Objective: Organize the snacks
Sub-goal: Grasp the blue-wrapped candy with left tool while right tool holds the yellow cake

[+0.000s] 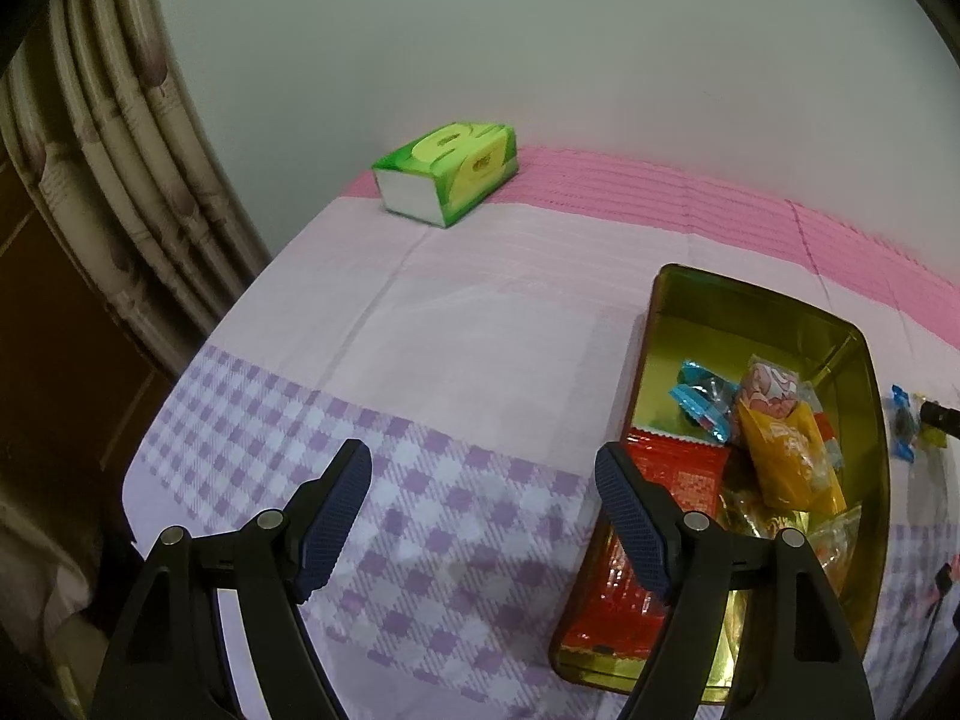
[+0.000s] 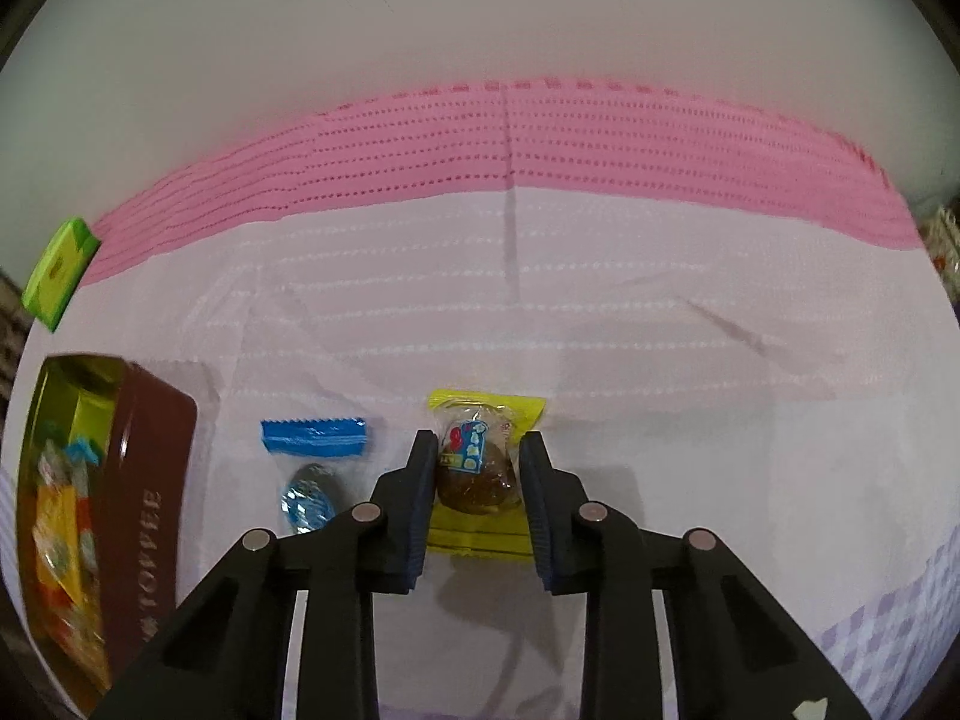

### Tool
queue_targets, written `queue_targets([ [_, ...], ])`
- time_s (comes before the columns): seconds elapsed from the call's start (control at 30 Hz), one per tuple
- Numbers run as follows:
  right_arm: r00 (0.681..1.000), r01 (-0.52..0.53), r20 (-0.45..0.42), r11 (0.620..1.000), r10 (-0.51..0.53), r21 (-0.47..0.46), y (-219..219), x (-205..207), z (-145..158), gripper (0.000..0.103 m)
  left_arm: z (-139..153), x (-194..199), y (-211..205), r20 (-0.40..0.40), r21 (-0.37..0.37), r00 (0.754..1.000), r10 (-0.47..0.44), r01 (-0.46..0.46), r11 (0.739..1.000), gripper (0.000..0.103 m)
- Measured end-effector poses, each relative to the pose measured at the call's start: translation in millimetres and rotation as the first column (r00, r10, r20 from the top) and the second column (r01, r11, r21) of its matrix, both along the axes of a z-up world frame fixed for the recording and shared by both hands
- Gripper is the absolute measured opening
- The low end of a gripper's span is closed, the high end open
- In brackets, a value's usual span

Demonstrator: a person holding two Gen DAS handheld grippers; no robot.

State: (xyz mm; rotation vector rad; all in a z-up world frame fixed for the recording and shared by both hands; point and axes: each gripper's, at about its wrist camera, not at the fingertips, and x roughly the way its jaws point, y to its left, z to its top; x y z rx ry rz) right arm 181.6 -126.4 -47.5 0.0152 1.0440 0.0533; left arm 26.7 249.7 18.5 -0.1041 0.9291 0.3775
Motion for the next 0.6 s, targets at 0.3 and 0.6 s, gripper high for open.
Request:
queue_targets([
  [0.3,0.993,-0.052,0.099,0.993,0.063,-0.108,-34,-18,1,0.025,11,2,-35,0.036,-0.025,0.997,-0.075,0.076,0.997,0.077],
  [0.6,0.988,-0.025,0.148,0.99,0.046,-0.14,-71,-25,-1,0.025,38,21,-112,0.053,-0.029,0.967,-0.25,0.252,0.967,0.077],
])
